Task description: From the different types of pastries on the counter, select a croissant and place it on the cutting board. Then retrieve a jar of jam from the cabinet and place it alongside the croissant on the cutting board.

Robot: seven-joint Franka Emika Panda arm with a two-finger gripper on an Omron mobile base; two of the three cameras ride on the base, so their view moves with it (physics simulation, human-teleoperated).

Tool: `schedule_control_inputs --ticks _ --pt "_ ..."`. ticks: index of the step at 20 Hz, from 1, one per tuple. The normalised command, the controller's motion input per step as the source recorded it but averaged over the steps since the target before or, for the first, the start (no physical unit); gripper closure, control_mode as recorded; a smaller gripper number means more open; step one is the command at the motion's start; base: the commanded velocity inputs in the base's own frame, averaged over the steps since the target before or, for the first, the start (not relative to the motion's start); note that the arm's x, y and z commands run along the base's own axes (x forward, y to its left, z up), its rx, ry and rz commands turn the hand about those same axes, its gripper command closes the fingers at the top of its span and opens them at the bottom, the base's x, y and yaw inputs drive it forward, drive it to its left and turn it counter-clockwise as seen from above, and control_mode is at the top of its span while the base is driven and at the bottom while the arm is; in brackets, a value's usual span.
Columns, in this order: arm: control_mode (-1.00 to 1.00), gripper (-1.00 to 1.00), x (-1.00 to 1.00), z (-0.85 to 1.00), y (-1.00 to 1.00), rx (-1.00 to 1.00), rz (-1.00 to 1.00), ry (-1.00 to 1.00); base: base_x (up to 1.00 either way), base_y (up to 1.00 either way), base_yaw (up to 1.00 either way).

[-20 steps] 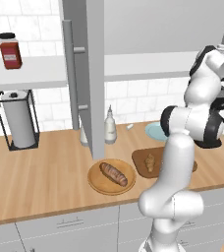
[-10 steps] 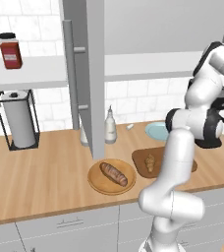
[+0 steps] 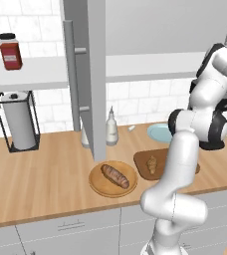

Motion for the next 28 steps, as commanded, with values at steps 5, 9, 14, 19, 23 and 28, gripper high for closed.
schedule_control_inputs --ticks 5,9,14,19,23,28 --pt "-1.0 -1.0 0.0 0.0 0.0 0.0 0.0 0.0 0.0 0.0 0.0" --pt "-1.0 -1.0 0.0 0.0 0.0 0.0 0.0 0.0 0.0 0.0 0.0" --pt "-1.0 -1.0 -0.21 -0.01 0.0 0.0 0.0 0.0 0.0 0.0 0.0" --pt "-1.0 -1.0 -0.37 -0.26 0.42 -0.09 0.01 0.22 0.0 0.0 0.0" --pt "-1.0 -1.0 -0.18 -0.14 0.18 -0.04 0.0 0.26 0.0 0.0 0.0" --pt "-1.0 -1.0 0.11 -0.11 0.0 0.07 -0.01 0.13 0.0 0.0 0.0"
